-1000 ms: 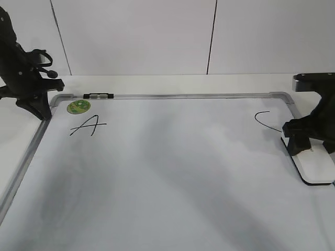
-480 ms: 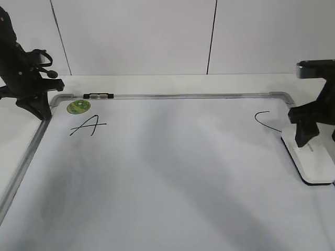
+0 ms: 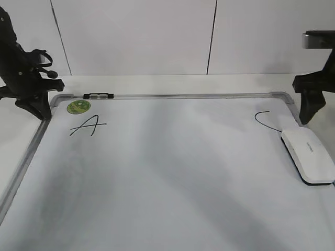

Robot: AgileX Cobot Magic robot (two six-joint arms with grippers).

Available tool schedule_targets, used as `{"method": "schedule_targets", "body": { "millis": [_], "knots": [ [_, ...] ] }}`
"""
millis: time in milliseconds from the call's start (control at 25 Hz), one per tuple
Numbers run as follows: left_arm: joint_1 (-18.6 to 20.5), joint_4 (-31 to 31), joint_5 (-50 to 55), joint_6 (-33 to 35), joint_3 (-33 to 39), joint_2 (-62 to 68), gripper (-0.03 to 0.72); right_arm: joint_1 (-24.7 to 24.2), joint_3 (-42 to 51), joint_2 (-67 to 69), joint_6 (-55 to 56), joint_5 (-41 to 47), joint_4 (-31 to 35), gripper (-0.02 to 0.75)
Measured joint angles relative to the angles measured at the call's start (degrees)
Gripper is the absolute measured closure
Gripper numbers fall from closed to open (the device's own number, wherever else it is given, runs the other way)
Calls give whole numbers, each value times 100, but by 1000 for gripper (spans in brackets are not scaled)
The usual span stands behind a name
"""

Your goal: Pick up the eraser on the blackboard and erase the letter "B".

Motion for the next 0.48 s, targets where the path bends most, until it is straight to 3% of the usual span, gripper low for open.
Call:
{"method": "schedule_targets", "body": {
  "millis": [200,480],
  "knots": [
    [0,23,0,10,0,8,547,0,-49,0,0,53,9,146],
    [0,59,-19,10,0,-15,494,0,-49,0,0,67,9,146]
  ]
}}
